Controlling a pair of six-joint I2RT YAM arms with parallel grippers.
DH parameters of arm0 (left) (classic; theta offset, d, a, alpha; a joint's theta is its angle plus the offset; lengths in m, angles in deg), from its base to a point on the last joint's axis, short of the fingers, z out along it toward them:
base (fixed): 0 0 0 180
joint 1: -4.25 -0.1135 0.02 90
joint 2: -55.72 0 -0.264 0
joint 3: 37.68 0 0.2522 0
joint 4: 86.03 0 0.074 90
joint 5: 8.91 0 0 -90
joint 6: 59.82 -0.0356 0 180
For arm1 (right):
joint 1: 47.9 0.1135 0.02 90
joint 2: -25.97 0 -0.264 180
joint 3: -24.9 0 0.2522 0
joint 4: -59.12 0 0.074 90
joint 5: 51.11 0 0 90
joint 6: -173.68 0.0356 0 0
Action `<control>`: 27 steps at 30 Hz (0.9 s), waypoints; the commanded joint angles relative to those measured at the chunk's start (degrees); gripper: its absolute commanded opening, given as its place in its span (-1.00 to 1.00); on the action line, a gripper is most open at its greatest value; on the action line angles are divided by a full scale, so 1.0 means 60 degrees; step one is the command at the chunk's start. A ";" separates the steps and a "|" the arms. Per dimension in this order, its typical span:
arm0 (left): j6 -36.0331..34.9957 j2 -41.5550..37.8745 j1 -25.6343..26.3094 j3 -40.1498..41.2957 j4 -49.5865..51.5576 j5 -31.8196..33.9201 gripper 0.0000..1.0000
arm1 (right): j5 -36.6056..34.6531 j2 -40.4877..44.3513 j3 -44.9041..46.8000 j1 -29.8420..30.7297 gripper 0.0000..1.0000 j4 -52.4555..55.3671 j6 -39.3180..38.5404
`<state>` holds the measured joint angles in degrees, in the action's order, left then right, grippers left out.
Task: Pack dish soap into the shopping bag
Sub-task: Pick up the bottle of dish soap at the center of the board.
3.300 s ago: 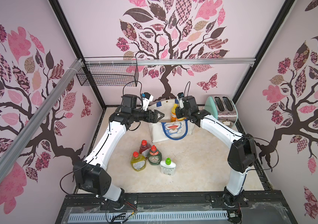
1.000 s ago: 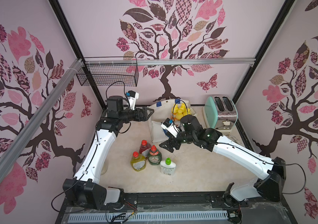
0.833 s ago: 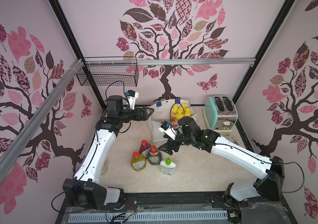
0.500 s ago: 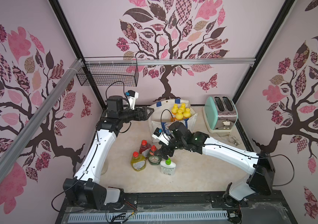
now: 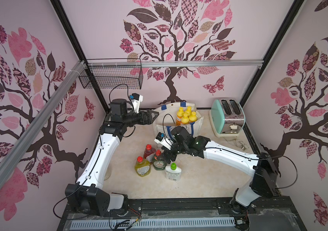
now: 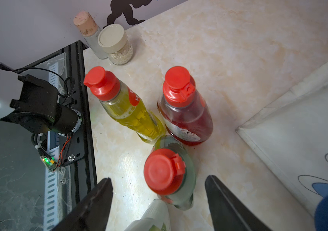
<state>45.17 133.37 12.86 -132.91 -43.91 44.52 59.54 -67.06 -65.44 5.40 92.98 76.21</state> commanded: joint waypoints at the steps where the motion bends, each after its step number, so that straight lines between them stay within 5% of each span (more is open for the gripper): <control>1: -0.0065 -0.0063 -0.0050 0.0054 -0.0222 -0.0159 0.96 | 0.0262 -0.0188 -0.0536 0.0075 0.53 -0.0115 0.0087; 27: -0.0154 -0.0051 -0.0056 0.0008 -0.0074 -0.0239 0.96 | 0.0309 -0.0606 -0.0542 0.0088 0.34 -0.0160 0.0133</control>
<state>45.03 133.37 12.86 -132.91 -43.89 43.47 60.85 -69.47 -67.32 5.66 92.06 76.61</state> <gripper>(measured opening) 0.982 0.669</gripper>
